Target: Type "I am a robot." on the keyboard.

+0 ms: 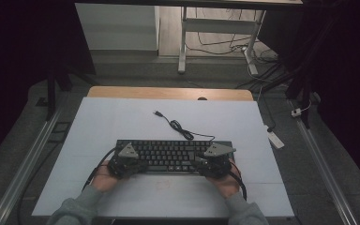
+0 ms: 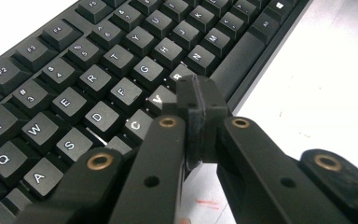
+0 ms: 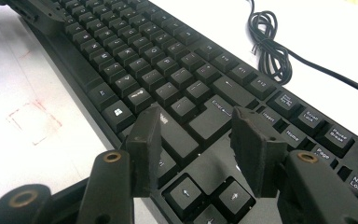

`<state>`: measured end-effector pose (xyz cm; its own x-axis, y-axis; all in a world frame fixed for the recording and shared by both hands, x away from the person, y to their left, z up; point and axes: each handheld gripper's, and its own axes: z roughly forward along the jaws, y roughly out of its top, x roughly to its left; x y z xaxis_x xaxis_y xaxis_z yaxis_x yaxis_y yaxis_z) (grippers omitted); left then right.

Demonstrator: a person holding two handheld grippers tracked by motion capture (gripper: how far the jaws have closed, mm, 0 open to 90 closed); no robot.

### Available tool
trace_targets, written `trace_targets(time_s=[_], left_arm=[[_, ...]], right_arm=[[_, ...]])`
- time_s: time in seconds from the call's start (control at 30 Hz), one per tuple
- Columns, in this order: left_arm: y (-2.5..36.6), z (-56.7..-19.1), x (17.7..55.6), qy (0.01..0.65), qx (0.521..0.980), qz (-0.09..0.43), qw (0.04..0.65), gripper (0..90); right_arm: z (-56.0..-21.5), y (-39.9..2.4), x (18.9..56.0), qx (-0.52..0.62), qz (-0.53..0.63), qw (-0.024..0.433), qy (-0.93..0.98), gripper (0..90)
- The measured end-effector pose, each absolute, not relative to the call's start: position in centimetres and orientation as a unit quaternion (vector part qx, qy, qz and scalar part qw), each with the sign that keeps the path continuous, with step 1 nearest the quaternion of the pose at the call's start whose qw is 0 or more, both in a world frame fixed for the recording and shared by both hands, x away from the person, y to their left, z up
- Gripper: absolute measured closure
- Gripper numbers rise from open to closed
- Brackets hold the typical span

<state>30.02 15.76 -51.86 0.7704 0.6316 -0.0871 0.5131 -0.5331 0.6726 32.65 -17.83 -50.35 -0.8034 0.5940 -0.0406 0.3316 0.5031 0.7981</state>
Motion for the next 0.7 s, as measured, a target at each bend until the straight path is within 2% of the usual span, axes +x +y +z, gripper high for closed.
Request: trace_targets(time_s=[0.7], left_arm=[[15.24, -52.14, 29.88, 0.318, 0.88, 0.092, 0.341, 88.9]], right_arm=[[-50.29, -18.0, 32.72, 0.274, 0.418, 0.16, 0.852, 53.1]])
